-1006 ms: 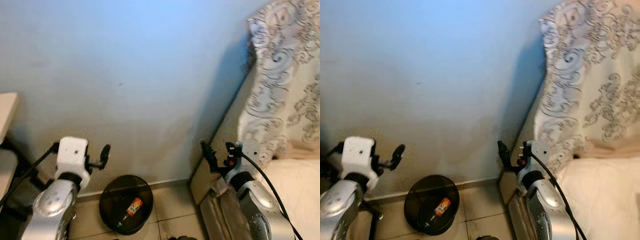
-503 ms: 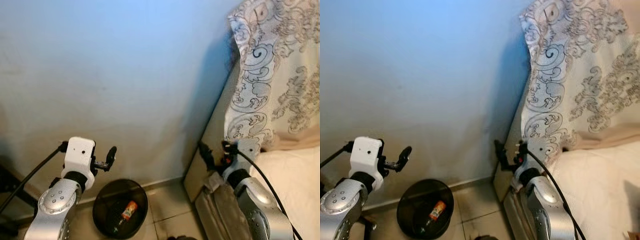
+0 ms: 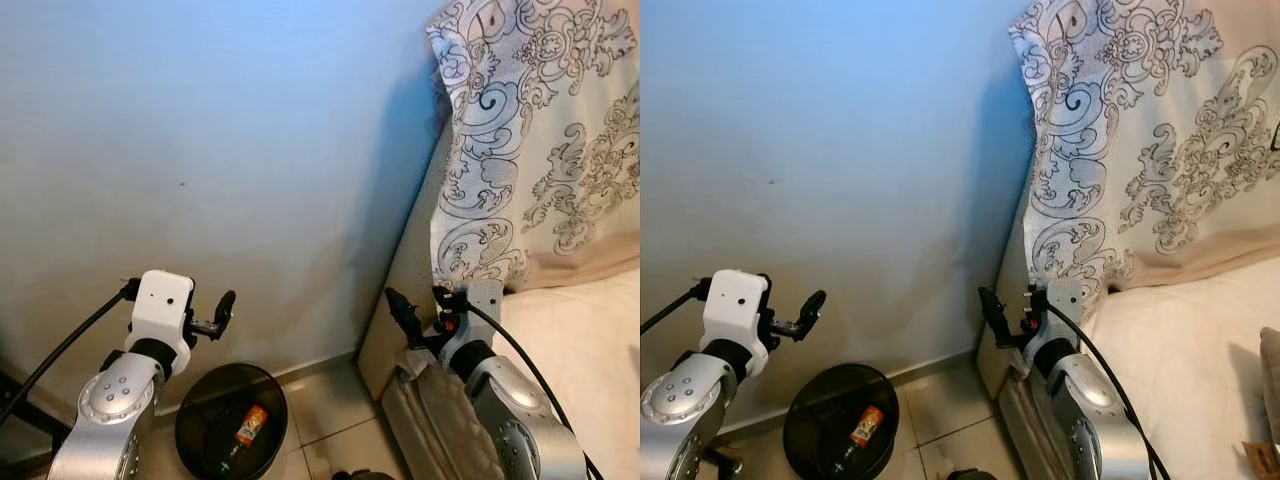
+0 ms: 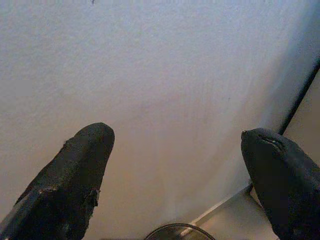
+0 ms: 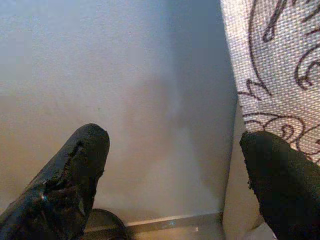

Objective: Clean up the room

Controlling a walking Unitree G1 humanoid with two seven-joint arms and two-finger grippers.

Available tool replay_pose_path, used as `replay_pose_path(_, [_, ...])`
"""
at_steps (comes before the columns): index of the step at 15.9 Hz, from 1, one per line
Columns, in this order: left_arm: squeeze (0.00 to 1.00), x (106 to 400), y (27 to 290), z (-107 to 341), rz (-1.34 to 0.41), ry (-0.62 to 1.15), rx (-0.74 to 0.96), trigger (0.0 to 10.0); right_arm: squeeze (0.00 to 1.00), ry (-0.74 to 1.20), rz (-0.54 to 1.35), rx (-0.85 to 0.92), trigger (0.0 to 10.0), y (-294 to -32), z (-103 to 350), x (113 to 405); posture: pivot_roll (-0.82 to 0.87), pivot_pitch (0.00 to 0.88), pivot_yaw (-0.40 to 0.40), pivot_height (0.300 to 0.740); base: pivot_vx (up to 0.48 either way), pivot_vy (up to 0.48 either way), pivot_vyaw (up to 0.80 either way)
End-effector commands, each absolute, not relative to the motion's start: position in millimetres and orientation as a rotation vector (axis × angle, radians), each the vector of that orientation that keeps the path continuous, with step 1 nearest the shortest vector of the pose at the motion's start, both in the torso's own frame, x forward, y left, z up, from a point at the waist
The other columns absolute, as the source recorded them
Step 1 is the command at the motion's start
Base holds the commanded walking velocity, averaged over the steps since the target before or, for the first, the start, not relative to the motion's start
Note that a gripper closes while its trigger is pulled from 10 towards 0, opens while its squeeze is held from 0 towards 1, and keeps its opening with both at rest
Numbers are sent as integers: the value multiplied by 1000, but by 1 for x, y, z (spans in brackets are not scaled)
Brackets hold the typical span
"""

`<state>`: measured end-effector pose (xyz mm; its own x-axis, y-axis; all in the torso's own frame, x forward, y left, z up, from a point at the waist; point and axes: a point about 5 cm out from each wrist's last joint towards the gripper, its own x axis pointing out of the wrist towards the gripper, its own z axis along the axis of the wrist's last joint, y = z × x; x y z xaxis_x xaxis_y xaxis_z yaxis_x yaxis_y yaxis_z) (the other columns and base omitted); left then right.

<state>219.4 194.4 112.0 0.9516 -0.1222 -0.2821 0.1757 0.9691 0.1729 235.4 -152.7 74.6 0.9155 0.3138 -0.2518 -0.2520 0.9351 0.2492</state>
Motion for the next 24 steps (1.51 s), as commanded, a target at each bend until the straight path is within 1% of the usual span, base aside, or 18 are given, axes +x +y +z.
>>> replay_pose_path(1, [0, 219, 192, 109, -166, 284, 205, 10000, 1000, 287, 301, 221, 10000, -155, 78, 236, 29, 0, -21, 740, 0, 0, -763])
replay_pose_path(3, [0, 218, 188, 107, -178, 287, 206, 10000, 1000, 286, 268, 155, 10000, -161, 77, 238, 29, 0, -24, 740, 0, 0, -759])
replay_pose_path(4, [0, 218, 187, 107, -182, 287, 207, 10000, 1000, 282, 267, 152, 10000, -162, 77, 238, 30, 0, -26, 740, 0, 0, -756])
replay_pose_path(7, [0, 219, 187, 110, -188, 284, 213, 10000, 1000, 260, 234, 169, 10000, -164, 80, 240, 35, 0, -29, 740, 0, 0, -748])
replay_pose_path(12, [0, 217, 188, 112, -193, 288, 220, 10000, 1000, 254, 253, 157, 10000, -164, 81, 240, 29, 0, -26, 740, 0, 0, -745])
replay_pose_path(18, [0, 219, 188, 114, -203, 280, 221, 10000, 1000, 255, 285, 198, 10000, -158, 78, 236, 41, 0, -40, 740, 0, 0, -745])
replay_pose_path(24, [0, 222, 188, 107, -209, 284, 220, 10000, 1000, 247, 286, 203, 10000, -159, 78, 237, 37, 0, -40, 740, 0, 0, -745])
